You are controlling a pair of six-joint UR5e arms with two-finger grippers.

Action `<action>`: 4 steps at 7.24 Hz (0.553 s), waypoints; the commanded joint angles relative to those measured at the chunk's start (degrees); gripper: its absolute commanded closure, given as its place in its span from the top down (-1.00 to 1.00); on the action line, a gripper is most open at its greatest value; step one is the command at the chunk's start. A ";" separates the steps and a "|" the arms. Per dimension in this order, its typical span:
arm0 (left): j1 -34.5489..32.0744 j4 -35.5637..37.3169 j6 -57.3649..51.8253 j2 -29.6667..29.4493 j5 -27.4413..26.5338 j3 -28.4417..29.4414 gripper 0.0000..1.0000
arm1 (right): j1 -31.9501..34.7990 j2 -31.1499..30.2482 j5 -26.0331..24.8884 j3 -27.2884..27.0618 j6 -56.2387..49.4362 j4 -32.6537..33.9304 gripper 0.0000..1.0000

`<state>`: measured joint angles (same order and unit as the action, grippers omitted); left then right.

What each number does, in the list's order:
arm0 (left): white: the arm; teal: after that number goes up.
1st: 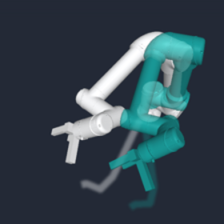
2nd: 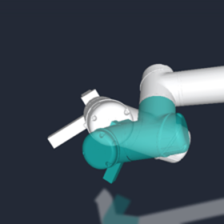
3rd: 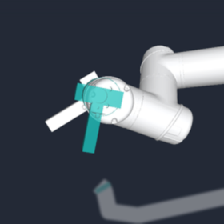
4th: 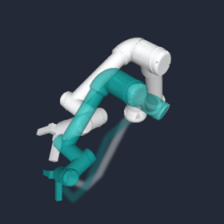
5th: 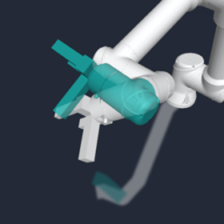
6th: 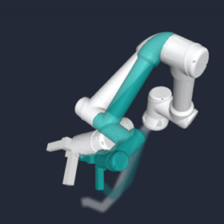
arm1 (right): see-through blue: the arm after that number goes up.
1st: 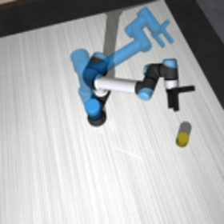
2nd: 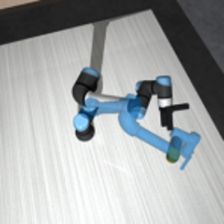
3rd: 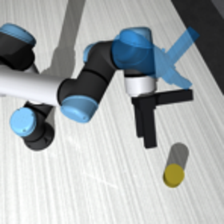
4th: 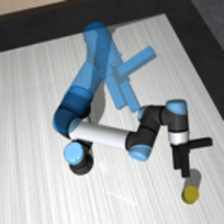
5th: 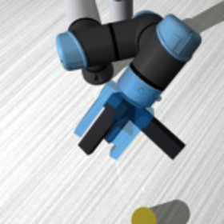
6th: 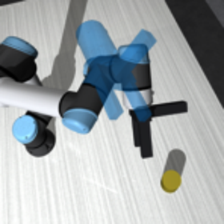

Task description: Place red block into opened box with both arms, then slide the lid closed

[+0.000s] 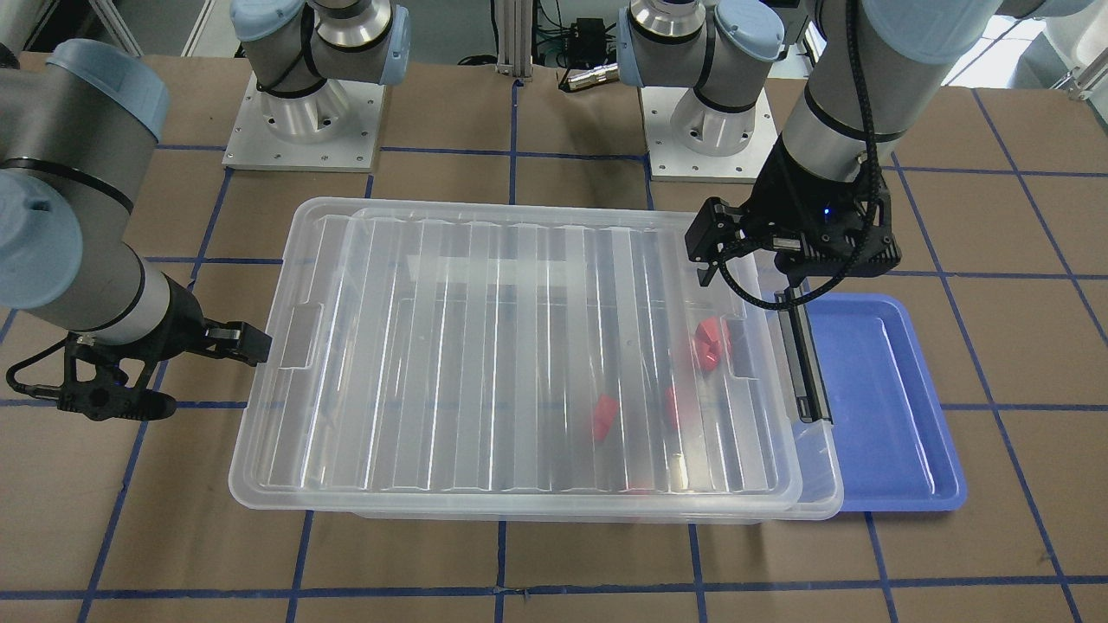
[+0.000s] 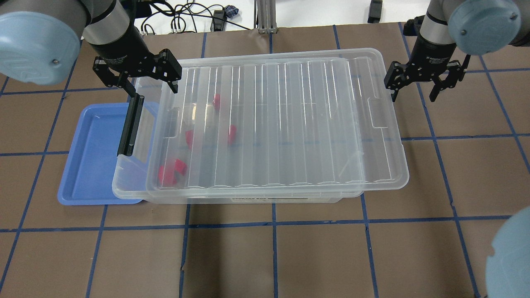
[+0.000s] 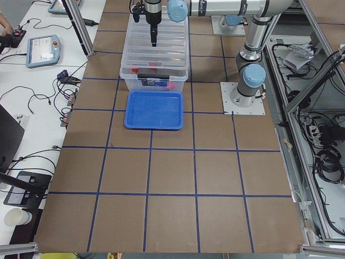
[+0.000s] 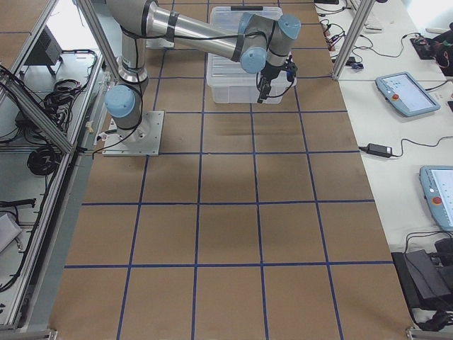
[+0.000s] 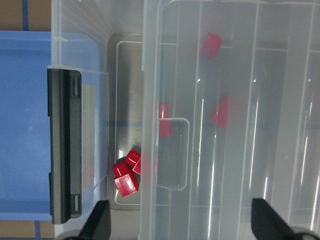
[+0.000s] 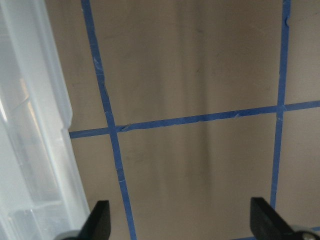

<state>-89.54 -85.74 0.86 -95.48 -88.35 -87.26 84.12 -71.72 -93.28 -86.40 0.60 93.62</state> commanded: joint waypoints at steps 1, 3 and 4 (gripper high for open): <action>0.07 -0.66 -0.16 0.29 -0.07 -0.19 1.00 | 1.13 0.09 0.03 0.00 0.54 0.07 1.00; 0.07 -0.66 -0.16 0.29 -0.07 -0.62 1.00 | 1.14 0.01 0.03 0.00 0.54 -0.01 1.00; 0.07 -0.74 -0.16 0.38 -0.07 -0.37 1.00 | 1.14 0.01 1.07 0.00 0.63 -0.01 1.00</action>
<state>-89.47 -86.41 0.71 -95.16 -88.42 -87.62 85.22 -71.68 -92.99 -86.40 1.16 93.61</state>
